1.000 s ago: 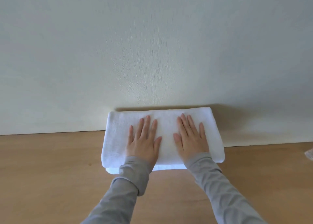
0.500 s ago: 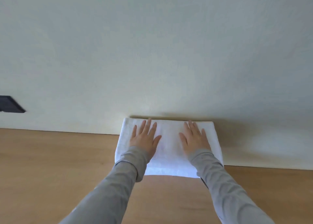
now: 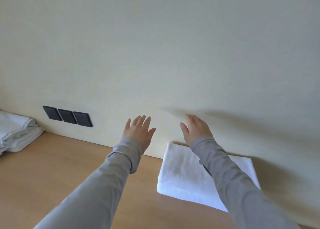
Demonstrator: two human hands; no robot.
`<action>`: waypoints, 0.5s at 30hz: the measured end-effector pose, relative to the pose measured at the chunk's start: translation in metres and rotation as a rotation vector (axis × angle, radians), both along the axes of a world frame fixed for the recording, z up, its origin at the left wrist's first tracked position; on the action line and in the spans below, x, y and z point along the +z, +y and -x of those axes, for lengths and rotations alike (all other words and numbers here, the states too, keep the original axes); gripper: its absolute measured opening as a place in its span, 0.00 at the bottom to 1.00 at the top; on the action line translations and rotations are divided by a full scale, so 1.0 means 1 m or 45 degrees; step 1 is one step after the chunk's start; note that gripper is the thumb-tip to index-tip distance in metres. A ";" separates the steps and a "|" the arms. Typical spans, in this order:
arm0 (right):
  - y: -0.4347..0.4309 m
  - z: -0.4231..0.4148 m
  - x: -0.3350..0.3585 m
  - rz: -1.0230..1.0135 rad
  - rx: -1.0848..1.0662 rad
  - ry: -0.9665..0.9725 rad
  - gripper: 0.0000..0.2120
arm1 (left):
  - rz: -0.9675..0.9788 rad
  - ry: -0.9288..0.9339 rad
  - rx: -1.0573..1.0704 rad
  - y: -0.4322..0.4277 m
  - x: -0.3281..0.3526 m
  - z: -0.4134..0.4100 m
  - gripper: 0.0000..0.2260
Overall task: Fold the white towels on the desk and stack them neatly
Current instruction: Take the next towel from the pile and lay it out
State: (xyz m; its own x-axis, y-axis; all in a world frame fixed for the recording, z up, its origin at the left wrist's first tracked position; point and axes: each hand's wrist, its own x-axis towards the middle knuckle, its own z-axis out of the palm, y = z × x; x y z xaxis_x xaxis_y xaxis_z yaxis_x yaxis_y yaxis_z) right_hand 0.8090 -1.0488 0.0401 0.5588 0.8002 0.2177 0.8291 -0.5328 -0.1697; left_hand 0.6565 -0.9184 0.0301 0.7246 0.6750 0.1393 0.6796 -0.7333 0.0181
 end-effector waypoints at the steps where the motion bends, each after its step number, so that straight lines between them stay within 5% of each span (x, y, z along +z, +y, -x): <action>1: 0.011 0.012 0.007 -0.013 0.031 -0.019 0.22 | -0.017 -0.009 0.028 0.007 0.008 0.016 0.24; 15: 0.204 0.352 0.067 -0.104 0.558 -0.274 0.21 | -0.088 -0.202 0.511 0.127 0.074 0.404 0.18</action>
